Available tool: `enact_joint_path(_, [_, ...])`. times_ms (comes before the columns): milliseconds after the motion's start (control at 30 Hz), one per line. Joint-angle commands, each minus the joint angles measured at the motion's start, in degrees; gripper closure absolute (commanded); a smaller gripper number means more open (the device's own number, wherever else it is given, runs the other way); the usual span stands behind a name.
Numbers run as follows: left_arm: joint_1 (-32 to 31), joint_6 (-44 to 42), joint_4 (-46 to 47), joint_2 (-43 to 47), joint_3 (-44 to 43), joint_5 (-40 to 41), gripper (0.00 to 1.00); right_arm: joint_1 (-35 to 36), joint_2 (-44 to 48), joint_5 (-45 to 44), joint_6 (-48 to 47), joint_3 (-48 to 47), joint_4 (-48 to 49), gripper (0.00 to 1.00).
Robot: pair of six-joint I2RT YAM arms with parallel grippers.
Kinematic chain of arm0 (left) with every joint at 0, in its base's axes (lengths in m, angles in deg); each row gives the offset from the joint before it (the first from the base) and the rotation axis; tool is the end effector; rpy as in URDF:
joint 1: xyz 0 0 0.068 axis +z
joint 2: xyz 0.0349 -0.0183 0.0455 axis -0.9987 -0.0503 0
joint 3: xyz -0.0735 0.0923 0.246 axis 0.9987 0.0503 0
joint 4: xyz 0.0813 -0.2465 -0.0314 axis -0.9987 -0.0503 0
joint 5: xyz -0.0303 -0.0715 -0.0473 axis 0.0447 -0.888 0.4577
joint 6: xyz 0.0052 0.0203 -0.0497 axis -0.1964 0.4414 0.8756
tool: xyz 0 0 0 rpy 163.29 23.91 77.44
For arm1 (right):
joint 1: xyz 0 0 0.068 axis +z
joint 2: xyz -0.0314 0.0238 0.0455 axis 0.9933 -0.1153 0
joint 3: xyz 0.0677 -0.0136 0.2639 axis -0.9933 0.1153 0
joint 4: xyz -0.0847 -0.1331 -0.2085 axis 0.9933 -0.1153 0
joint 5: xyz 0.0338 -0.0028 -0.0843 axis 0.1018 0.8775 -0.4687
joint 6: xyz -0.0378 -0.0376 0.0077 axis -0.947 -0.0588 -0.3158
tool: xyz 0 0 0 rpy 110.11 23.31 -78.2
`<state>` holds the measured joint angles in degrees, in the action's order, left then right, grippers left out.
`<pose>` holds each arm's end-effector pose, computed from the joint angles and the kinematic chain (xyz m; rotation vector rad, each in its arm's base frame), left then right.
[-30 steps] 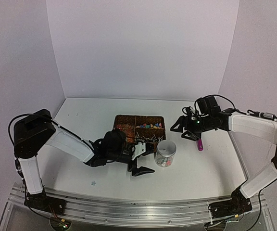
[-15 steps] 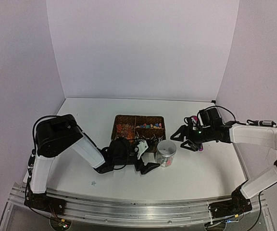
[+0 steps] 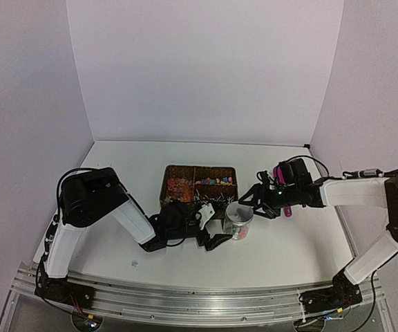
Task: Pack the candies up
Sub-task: Screw the bottle lid onto the packing bottle.
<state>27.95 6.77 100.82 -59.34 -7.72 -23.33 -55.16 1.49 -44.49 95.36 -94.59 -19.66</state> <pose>0.2079 -0.3640 0.0802 1.1756 1.4723 -0.8406 0.2657 0.1593 0.1876 0.0366 2.4763 1.0725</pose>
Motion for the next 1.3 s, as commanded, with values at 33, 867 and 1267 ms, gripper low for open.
enact_joint_path(33, [0.11, 0.78, 3.82, -0.93, -1.85, -2.23, 0.04, 2.34, 0.76, 2.16, -0.73, 0.80, 2.12, 0.35])
enact_joint_path(867, [0.79, 3.24, 6.56, -1.94, -0.84, -9.80, 0.00, 6.80, 3.51, -3.99, 0.16, -2.78, -6.71, 0.28])
enact_joint_path(1267, [1.34, 2.36, 5.05, -3.12, -3.40, -9.69, 0.01, 6.76, 4.30, -12.39, -1.35, -8.13, -10.35, 0.59])
